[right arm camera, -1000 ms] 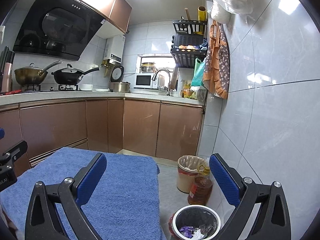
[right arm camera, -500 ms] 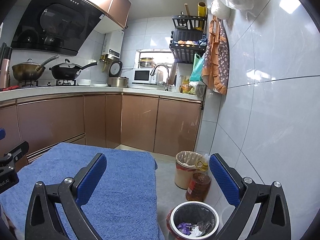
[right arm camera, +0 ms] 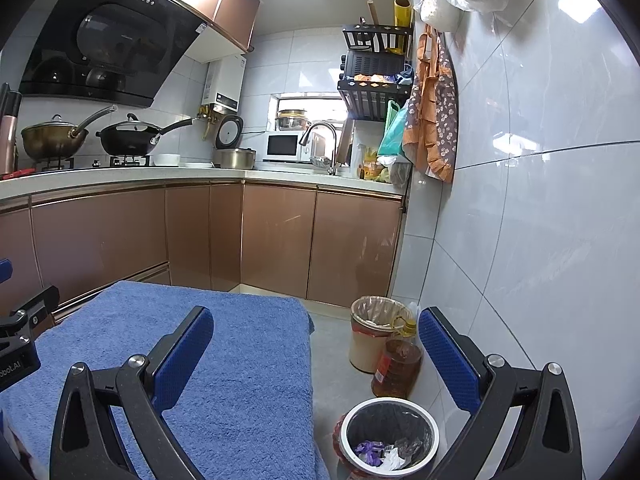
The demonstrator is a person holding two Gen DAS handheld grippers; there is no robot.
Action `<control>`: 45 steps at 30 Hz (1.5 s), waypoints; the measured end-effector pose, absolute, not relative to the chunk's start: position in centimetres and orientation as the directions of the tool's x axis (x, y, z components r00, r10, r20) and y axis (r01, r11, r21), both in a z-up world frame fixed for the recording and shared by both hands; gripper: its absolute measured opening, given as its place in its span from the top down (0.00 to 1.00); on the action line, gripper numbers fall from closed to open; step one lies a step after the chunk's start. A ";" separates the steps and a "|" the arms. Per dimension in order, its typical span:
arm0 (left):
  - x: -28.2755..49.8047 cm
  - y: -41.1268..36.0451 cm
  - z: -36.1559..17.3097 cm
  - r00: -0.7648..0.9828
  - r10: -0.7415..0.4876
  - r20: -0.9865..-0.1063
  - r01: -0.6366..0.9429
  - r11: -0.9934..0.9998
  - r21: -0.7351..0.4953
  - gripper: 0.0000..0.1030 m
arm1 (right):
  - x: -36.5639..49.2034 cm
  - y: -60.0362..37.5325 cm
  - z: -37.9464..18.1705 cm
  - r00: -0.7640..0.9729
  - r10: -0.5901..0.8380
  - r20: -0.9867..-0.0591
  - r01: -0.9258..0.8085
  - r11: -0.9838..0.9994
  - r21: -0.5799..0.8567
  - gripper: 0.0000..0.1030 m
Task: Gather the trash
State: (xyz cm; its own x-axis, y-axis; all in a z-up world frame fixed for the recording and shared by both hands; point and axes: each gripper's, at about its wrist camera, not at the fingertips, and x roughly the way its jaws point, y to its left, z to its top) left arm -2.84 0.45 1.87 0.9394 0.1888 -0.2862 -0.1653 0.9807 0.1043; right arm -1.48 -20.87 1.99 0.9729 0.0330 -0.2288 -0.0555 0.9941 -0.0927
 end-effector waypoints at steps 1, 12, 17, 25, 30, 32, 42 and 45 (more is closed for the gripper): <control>-2.9 0.4 1.9 0.939 0.189 -0.286 -0.165 0.981 0.105 0.17 | -1.5 -20.8 2.0 0.973 0.033 -0.228 -0.055 0.994 -0.093 0.00; -2.7 0.1 1.7 0.938 0.185 -0.293 -0.162 0.982 0.102 0.17 | -1.3 -20.7 1.7 0.972 0.034 -0.233 -0.059 0.993 -0.099 0.00; -2.7 0.0 1.6 0.937 0.186 -0.294 -0.162 0.981 0.103 0.17 | -1.0 -20.7 1.4 0.971 0.036 -0.237 -0.062 0.993 -0.102 0.00; -2.0 0.1 1.1 0.936 0.180 -0.304 -0.155 0.982 0.104 0.17 | -0.8 -20.4 1.2 0.969 0.036 -0.244 -0.063 0.992 -0.105 0.00; -2.0 0.1 0.8 0.933 0.180 -0.310 -0.155 0.983 0.103 0.17 | -0.7 -20.5 1.2 0.969 0.036 -0.246 -0.064 0.992 -0.106 0.00; -2.0 0.2 0.7 0.933 0.179 -0.312 -0.154 0.983 0.101 0.17 | -0.6 -20.4 1.2 0.968 0.036 -0.247 -0.064 0.992 -0.106 0.00; -1.5 0.1 0.5 0.930 0.183 -0.319 -0.157 0.982 0.105 0.17 | -0.2 -20.6 0.5 0.965 0.040 -0.259 -0.070 0.992 -0.108 0.00; -1.4 0.1 0.4 0.928 0.185 -0.323 -0.157 0.981 0.110 0.17 | -0.1 -20.8 0.4 0.964 0.041 -0.263 -0.071 0.992 -0.106 0.00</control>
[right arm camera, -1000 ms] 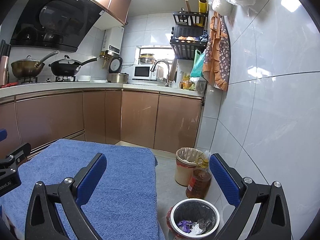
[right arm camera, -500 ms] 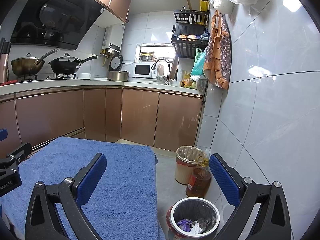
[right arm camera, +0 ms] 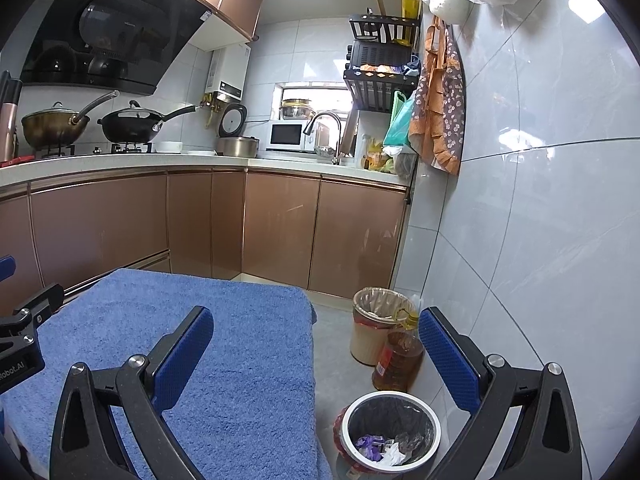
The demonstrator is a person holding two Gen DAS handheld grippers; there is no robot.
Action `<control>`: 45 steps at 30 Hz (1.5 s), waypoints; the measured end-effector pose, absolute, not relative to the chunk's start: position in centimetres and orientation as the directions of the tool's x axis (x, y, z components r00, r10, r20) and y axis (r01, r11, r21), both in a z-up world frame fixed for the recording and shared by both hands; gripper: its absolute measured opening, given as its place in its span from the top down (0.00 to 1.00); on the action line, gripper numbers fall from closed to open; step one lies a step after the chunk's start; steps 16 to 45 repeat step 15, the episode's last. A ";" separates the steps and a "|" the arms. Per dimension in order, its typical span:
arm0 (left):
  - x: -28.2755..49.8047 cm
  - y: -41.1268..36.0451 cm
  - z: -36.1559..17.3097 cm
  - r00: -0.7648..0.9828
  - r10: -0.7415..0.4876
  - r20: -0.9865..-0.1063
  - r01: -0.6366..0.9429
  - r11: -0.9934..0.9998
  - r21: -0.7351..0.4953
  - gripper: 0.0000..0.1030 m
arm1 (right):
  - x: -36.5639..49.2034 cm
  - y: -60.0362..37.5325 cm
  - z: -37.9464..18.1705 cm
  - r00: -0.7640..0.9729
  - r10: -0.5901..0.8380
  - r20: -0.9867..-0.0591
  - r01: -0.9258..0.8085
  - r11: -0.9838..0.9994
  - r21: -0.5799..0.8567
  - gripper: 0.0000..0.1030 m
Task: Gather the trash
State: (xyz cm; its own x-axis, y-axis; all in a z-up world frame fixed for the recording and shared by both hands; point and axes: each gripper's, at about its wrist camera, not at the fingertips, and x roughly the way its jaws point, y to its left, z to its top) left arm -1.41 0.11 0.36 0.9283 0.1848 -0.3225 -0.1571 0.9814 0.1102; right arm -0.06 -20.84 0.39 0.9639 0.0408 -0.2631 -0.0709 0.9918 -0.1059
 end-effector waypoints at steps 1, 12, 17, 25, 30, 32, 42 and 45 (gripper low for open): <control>-1.4 0.1 0.3 0.928 0.186 -0.323 -0.157 0.981 0.112 0.17 | 0.0 -20.9 0.4 0.964 0.042 -0.264 -0.071 0.992 -0.105 0.00; -0.7 0.6 -0.2 0.921 0.199 -0.334 -0.166 0.978 0.126 0.17 | 0.7 -20.7 -0.1 0.959 0.047 -0.281 -0.080 0.991 -0.109 0.00; -0.5 0.8 -0.4 0.920 0.198 -0.338 -0.165 0.978 0.125 0.17 | 0.8 -20.7 -0.1 0.959 0.047 -0.280 -0.081 0.991 -0.109 0.00; -0.5 0.8 -0.4 0.920 0.198 -0.338 -0.165 0.978 0.125 0.17 | 0.8 -20.7 -0.1 0.959 0.047 -0.280 -0.081 0.991 -0.109 0.00; -0.5 0.8 -0.4 0.920 0.198 -0.338 -0.165 0.978 0.125 0.17 | 0.8 -20.7 -0.1 0.959 0.047 -0.280 -0.081 0.991 -0.109 0.00; -0.5 0.8 -0.4 0.920 0.198 -0.338 -0.165 0.978 0.125 0.17 | 0.8 -20.7 -0.1 0.959 0.047 -0.280 -0.081 0.991 -0.109 0.00; -0.5 0.8 -0.4 0.920 0.198 -0.338 -0.165 0.978 0.125 0.17 | 0.8 -20.7 -0.1 0.959 0.047 -0.280 -0.081 0.991 -0.109 0.00; -0.5 0.8 -0.4 0.920 0.198 -0.338 -0.165 0.978 0.125 0.17 | 0.8 -20.7 -0.1 0.959 0.047 -0.280 -0.081 0.991 -0.109 0.00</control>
